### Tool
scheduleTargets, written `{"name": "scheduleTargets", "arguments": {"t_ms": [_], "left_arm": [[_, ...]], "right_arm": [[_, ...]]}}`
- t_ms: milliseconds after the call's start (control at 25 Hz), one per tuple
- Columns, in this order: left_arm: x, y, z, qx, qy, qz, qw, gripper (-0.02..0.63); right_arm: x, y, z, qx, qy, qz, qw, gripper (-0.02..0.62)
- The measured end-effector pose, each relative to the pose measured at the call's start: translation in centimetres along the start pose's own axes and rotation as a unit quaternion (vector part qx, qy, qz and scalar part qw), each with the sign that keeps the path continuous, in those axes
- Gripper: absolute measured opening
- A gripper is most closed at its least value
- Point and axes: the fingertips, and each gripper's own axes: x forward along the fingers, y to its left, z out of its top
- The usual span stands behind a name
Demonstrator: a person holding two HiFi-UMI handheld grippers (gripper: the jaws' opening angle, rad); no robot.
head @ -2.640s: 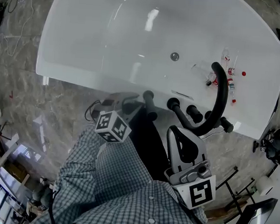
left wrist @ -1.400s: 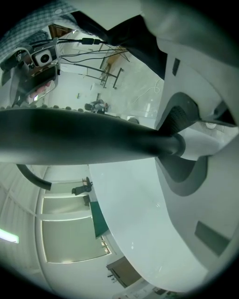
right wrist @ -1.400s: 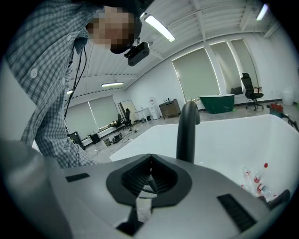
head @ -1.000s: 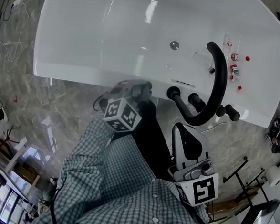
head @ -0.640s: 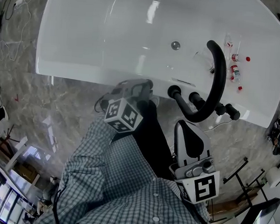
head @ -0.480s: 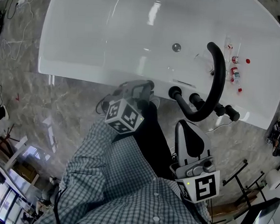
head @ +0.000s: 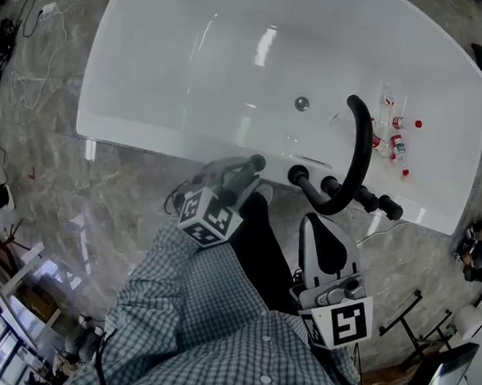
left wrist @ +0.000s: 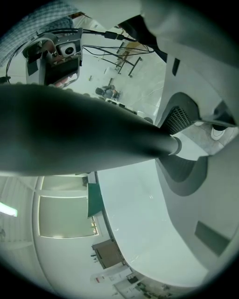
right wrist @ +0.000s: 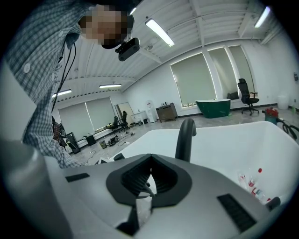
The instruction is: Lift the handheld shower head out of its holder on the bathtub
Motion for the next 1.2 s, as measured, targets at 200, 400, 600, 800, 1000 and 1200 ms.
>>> {"name": "scheduleTargets", "arguments": {"t_ms": [200, 400, 600, 800, 1000, 1200], "left_arm": [[-1.3, -0.2, 1.1, 0.005, -0.002, 0.002, 1.0, 0.14], [-3.5, -0.2, 2.3, 0.009, -0.005, 0.007, 0.9999, 0.14], [-5.1, -0.5, 3.4, 0.011, -0.006, 0.006, 0.9999, 0.14], [-6.5, -0.6, 4.2, 0.01, -0.007, 0.012, 0.9999, 0.14], [-8.1, -0.8, 5.5, 0.011, -0.011, 0.015, 0.9998, 0.14], [-9.8, -0.9, 6.8, 0.008, -0.021, 0.017, 0.9996, 0.14]], "right_arm": [[-0.6, 0.2, 1.1, -0.008, -0.006, -0.005, 1.0, 0.015], [-1.2, 1.1, 2.7, -0.015, -0.016, -0.008, 1.0, 0.015], [-1.7, 1.5, 4.5, -0.026, -0.031, -0.009, 0.999, 0.015], [-2.5, 1.8, 6.1, -0.036, -0.044, -0.017, 0.998, 0.015], [-3.5, 2.2, 7.6, -0.051, -0.05, -0.02, 0.997, 0.015], [-4.1, 2.5, 9.3, -0.059, -0.067, -0.025, 0.996, 0.015]]}}
